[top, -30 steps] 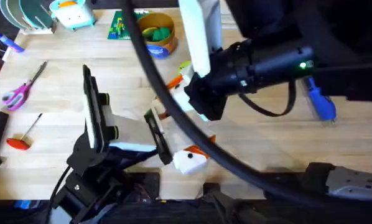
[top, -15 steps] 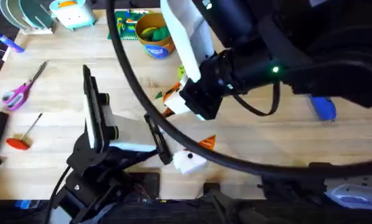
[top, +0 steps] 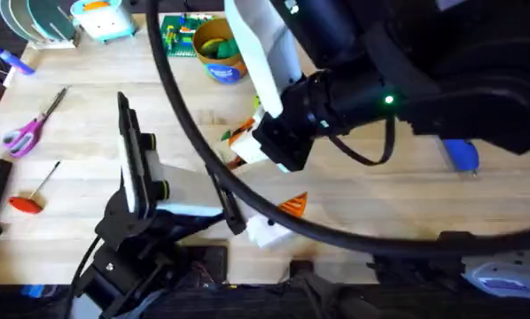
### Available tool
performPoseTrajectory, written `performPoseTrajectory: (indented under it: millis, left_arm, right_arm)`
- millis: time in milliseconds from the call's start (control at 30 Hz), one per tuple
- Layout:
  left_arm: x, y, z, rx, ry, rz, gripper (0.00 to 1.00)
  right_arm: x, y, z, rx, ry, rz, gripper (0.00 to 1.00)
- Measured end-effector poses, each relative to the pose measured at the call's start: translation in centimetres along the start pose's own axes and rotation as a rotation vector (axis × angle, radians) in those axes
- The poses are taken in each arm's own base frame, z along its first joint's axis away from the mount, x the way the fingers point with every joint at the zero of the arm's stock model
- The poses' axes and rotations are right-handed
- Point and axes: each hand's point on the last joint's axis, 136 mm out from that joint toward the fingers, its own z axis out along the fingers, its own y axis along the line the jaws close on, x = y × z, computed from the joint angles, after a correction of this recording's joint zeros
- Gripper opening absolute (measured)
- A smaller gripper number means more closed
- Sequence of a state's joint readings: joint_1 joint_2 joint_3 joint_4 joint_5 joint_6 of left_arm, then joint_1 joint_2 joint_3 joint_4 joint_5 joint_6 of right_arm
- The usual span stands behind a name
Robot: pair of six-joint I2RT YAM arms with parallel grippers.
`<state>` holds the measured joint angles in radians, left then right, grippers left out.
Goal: Pick up the gripper from the table and insert it into the empty holder that is missing its gripper. Then pick up a screw, insert it into the mounting hole, and use the screwdriver to tighten it. Finally, clean up the table by picking up the vegetable and placing it into the bucket.
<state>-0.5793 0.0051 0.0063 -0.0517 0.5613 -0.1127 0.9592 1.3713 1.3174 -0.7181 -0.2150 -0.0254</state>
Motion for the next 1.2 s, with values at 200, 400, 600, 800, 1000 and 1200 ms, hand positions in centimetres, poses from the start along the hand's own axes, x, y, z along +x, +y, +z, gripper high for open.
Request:
performPoseTrajectory:
  millis: [200, 400, 600, 800, 1000, 1200]
  left_arm:
    - [0.0, 0.0, 0.0, 0.0, 0.0, 0.0, 0.993]
    - [0.0, 0.0, 0.0, 0.0, 0.0, 0.0, 0.992]
    - [0.0, 0.0, 0.0, 0.0, 0.0, 0.0, 0.993]
    - [0.0, 0.0, 0.0, 0.001, 0.001, -0.001, 0.993]
    - [0.0, 0.0, 0.0, 0.001, 0.001, 0.0, 0.993]
    - [0.0, 0.0, 0.0, 0.003, 0.001, -0.001, 0.993]
  right_arm:
    - [0.4, -0.2, 0.8, -0.001, 0.025, 0.006, 0.018]
    - [0.7, -0.2, 0.8, -0.001, 0.039, 0.01, 0.018]
    - [0.7, -0.2, 0.8, -0.001, 0.039, 0.014, 0.018]
    - [0.9, -0.2, 1.2, -0.005, 0.049, 0.025, 0.018]
    - [1.4, -0.4, 2.1, -0.01, 0.08, 0.039, 0.018]
    - [1.6, -0.4, 2.2, -0.011, 0.089, 0.042, 0.018]
